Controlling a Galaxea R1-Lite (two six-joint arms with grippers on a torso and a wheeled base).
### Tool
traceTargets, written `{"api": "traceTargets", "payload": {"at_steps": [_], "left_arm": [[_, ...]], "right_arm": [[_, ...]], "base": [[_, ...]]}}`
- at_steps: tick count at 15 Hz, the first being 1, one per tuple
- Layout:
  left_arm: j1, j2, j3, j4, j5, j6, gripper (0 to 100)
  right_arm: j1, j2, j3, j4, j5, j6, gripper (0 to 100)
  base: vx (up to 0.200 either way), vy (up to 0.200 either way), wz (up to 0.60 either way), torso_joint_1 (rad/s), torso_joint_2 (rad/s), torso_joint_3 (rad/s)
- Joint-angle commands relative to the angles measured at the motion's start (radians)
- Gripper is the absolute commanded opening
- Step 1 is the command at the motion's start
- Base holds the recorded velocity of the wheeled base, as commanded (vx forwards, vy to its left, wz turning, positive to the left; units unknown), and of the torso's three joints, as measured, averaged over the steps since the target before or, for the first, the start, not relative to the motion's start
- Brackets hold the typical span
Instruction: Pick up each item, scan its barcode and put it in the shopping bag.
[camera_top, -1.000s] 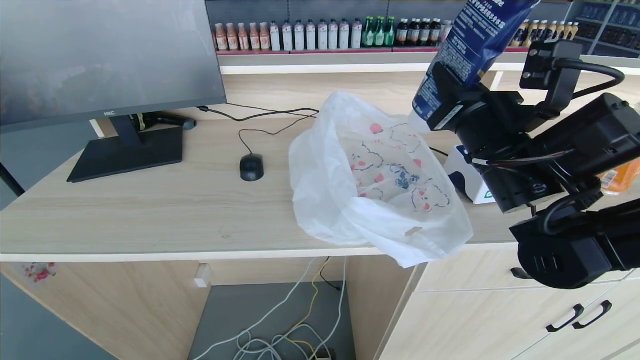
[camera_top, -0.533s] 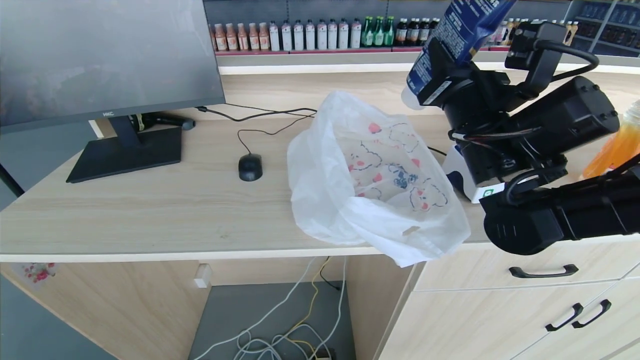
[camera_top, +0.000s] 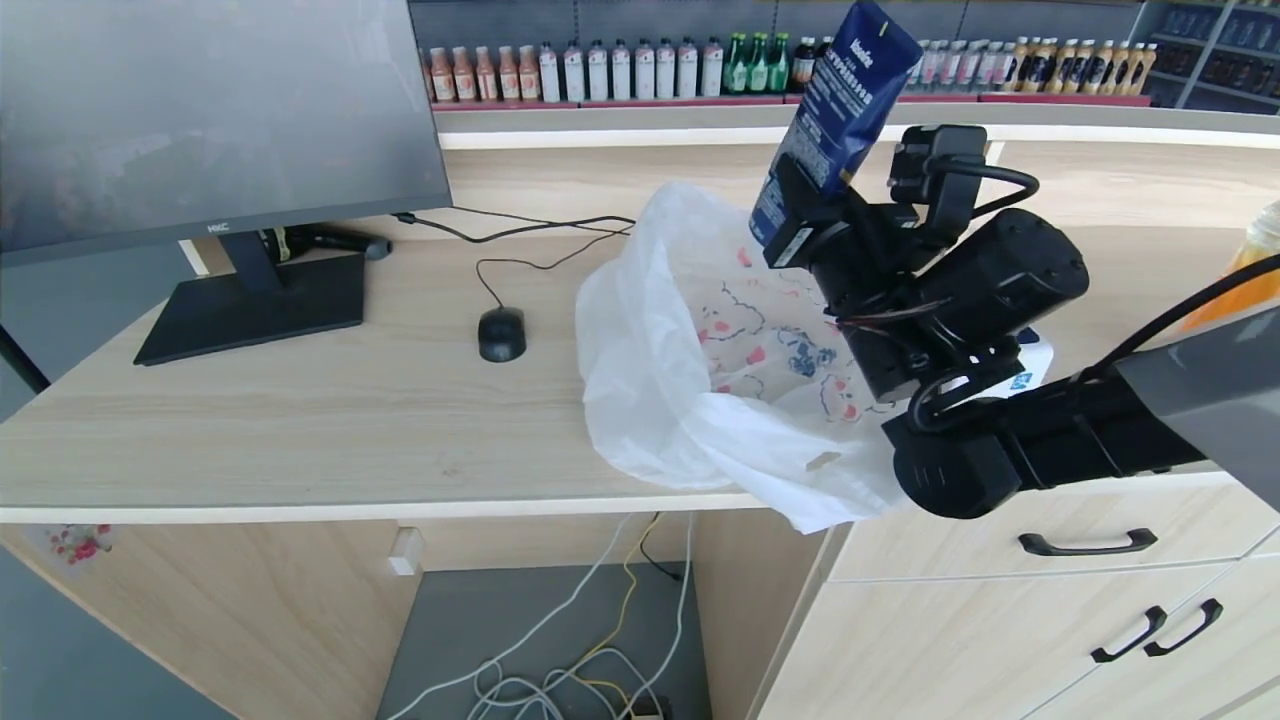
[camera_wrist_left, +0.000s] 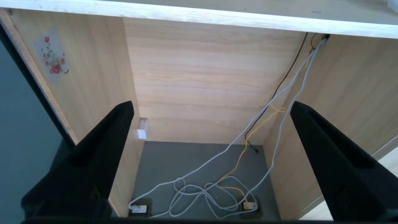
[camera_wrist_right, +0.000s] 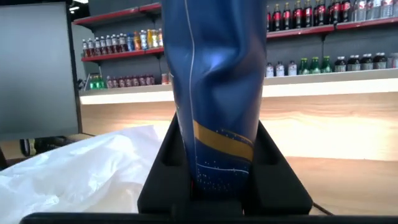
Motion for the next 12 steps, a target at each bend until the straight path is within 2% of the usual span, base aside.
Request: {"api": "traceTargets", "payload": {"at_steps": [1, 5, 12], "left_arm": [[0.000, 0.000, 0.000, 0.000, 0.000, -0.001, 100], [0.000, 0.000, 0.000, 0.000, 0.000, -0.001, 100], [0.000, 0.000, 0.000, 0.000, 0.000, -0.001, 100]], "right_arm": [[0.005, -0.032, 0.055, 0.030, 0.011, 0.000, 0], [0.008, -0.123, 0.103, 0.183, 0.076, 0.006, 0], [0.063, -0.097, 0.172, 0.297, 0.105, 0.069, 0]], "base": [[0.000, 0.000, 0.00, 0.000, 0.00, 0.000], [0.000, 0.000, 0.00, 0.000, 0.00, 0.000], [0.000, 0.000, 0.00, 0.000, 0.00, 0.000]]}}
